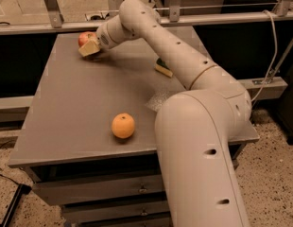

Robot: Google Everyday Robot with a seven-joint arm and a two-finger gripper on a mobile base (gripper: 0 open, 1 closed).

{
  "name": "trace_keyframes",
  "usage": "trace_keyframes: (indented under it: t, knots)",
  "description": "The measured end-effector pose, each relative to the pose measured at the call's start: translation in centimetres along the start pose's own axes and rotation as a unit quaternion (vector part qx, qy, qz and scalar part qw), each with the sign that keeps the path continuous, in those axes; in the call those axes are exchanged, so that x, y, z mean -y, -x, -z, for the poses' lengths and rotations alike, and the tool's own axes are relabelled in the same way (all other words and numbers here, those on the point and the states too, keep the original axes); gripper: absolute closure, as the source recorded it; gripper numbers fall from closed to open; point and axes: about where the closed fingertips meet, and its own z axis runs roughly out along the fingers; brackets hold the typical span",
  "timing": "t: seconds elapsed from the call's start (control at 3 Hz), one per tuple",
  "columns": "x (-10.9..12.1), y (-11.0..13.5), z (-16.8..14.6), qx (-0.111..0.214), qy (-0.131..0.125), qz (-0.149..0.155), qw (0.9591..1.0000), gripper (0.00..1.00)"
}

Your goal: Pick apple

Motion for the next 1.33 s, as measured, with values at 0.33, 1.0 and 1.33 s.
trace_keyframes:
  t: [0.33, 1.0, 1.33]
  knots:
    - [-0.6, 0.7, 2.3, 0.023, 0.011, 0.015, 0.9996, 0.87]
    - [-4.5, 1.7, 10.2, 0.07, 0.083, 0.073, 0.9914, 1.0]
    - [-5.1, 1.4, 10.3, 0.068, 0.095, 0.081, 0.9899, 1.0]
